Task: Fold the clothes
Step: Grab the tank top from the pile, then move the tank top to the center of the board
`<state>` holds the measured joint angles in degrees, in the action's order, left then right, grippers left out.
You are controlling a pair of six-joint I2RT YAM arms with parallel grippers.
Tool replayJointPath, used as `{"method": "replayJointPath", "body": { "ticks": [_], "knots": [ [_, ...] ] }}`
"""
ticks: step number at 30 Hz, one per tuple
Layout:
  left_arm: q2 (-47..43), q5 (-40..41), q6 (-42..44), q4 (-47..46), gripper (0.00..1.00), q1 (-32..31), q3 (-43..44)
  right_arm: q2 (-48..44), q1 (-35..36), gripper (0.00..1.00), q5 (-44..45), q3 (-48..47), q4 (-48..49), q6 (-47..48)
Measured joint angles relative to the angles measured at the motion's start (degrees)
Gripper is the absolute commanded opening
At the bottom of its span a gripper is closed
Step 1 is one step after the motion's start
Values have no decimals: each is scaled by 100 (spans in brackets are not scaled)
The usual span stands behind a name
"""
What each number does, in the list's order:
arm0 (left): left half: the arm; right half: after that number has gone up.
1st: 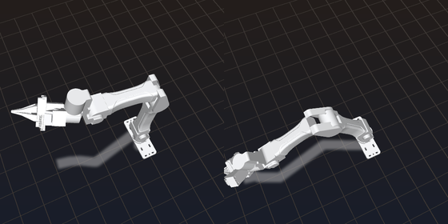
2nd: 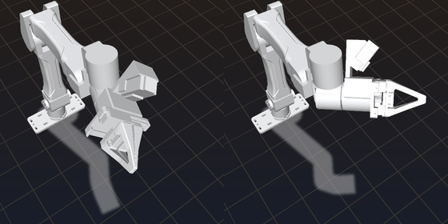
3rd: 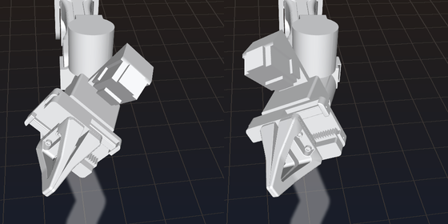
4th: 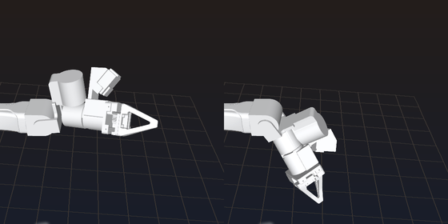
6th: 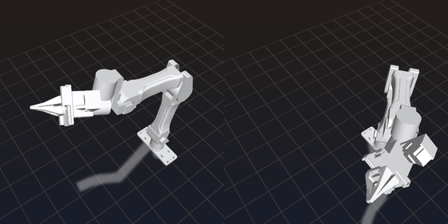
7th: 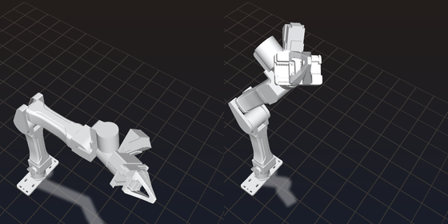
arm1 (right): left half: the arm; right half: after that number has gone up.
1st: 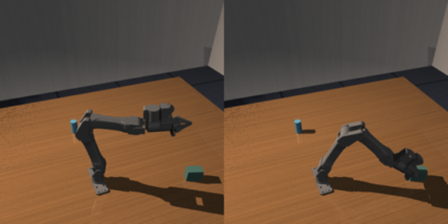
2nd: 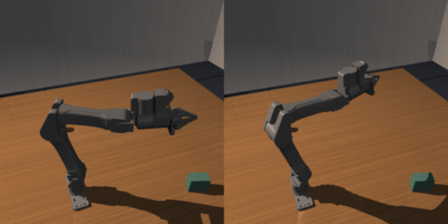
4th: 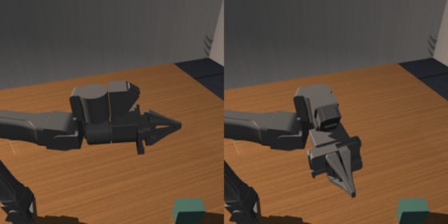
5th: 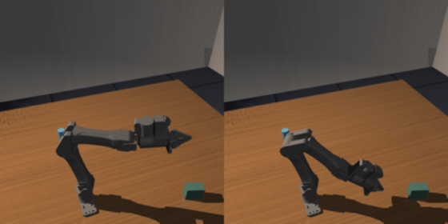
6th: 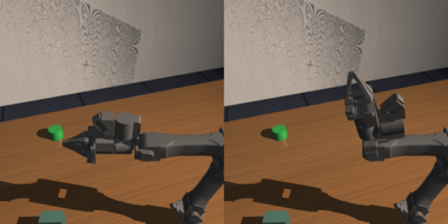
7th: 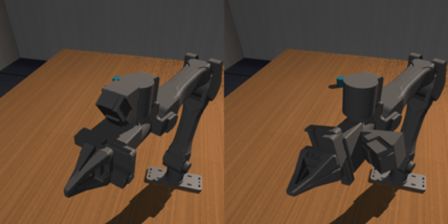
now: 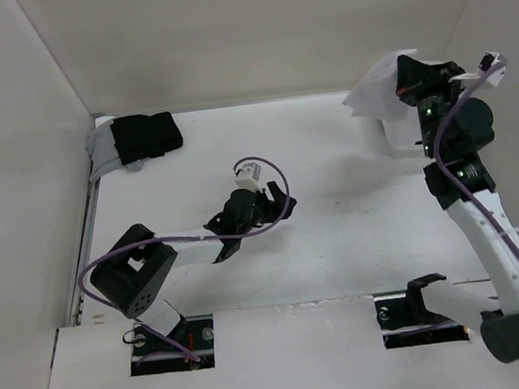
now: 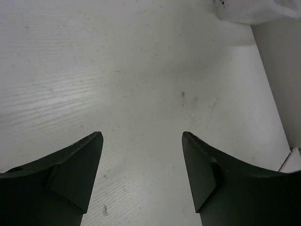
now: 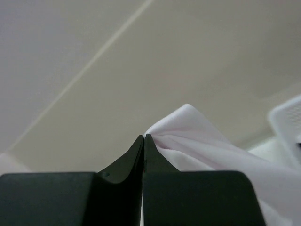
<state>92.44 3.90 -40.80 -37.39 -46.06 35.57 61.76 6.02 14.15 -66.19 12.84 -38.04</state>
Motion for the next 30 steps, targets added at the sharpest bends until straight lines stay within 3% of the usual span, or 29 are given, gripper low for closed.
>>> {"method": "replayJointPath", "body": {
  "ticks": [6, 9, 11, 12, 15, 17, 20, 23, 27, 30],
  "knots": [
    [-1003, 109, -439, 197, 68, 870, -323, -1102, 2006, 3, 15, -103, -120, 535],
    [-1646, 162, -649, 256, 69, 1357, -518, -1628, 2874, 6, 90, 328, 15, 514],
    [-2061, 164, -778, 358, 69, 1681, -638, -2022, 3414, 10, 232, 1091, 247, 240],
    [-2426, 168, -868, 492, 69, 1943, -787, -2138, 3871, 17, 413, 1928, 417, -118],
    [-2914, 157, -929, 826, 69, 2299, -1019, -1735, 4621, 38, 562, 3338, 291, -822],
    [-3101, 164, -931, 1086, 68, 2452, -1167, -1322, 5115, 46, 533, 4221, -365, -1311],
    [-3095, 160, -898, 1408, 64, 2422, -1290, -1443, 5399, 50, 713, 4819, -1185, -1838],
    [-2951, 160, -776, 1768, 58, 2192, -1333, -1786, 5431, 37, 968, 4839, -1443, -2138],
    [-2667, 184, -549, 2094, 36, 1711, -1333, -1366, 5261, 30, 885, 4590, -1545, -2142],
    [-2437, 175, -326, 2378, 25, 1165, -1333, -675, 5217, 43, 708, 4452, -1679, -2087]
  ]
}}
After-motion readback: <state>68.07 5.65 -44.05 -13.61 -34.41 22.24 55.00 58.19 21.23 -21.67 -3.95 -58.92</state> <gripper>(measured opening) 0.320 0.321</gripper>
